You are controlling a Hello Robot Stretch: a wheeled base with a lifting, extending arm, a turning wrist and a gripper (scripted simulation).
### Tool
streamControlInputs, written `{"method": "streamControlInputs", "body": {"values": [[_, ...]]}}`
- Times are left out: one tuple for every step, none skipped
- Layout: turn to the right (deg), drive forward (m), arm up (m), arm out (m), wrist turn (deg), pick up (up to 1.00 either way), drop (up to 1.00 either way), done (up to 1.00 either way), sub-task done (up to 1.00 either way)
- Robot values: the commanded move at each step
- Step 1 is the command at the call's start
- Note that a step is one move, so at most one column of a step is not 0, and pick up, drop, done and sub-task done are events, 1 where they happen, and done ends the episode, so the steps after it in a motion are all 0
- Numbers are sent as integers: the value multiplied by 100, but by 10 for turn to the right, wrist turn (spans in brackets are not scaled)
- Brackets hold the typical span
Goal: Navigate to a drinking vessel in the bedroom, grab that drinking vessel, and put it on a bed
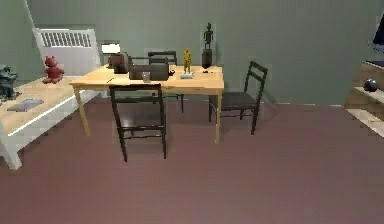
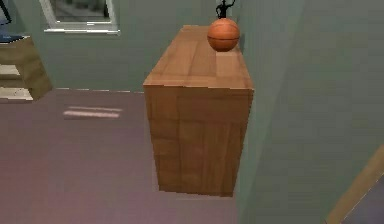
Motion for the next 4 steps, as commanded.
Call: {"method": "streamControlInputs", "body": {"values": [[0,100,0,0,0,0,0,0,0],[0,50,0,0,0,0,0,0,0],[-450,0,0,0,0,0,0,0,0],[-450,0,0,0,0,0,0,0,0]]}}
